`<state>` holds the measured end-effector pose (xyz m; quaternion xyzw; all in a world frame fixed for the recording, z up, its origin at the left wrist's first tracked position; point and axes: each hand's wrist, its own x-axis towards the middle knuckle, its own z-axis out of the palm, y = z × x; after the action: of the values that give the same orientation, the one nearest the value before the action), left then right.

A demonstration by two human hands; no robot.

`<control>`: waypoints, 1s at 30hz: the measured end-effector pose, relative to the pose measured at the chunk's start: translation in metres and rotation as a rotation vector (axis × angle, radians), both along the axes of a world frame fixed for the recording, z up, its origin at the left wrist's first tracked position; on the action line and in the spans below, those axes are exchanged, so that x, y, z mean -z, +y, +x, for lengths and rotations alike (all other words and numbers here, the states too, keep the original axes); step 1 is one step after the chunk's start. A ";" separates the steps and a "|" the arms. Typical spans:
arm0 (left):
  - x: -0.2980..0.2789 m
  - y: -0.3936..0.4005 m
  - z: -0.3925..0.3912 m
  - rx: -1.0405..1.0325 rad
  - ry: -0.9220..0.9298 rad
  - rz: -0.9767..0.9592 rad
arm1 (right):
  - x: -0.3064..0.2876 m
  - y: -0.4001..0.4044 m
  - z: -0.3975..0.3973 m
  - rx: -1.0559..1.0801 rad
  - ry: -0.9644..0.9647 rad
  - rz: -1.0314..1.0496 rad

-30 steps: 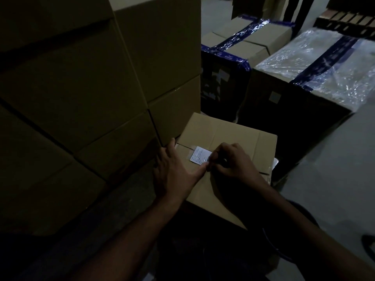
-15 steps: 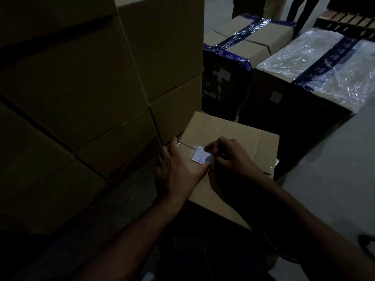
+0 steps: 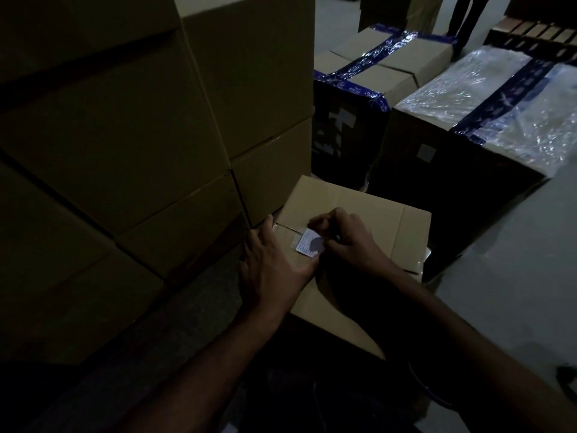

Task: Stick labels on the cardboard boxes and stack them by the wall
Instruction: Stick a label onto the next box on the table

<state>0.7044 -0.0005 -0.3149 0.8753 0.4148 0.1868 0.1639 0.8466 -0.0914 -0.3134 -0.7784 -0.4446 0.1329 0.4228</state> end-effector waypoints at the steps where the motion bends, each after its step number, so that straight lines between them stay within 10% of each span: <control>1: 0.000 0.001 0.000 -0.001 0.004 0.003 | 0.002 0.001 0.002 -0.015 -0.008 -0.004; 30: -0.002 0.002 -0.003 0.012 0.009 -0.050 | 0.000 -0.018 -0.007 0.123 0.164 0.073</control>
<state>0.7018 0.0010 -0.3128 0.8743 0.4146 0.1715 0.1853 0.8394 -0.1095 -0.3135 -0.7748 -0.3645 0.1538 0.4932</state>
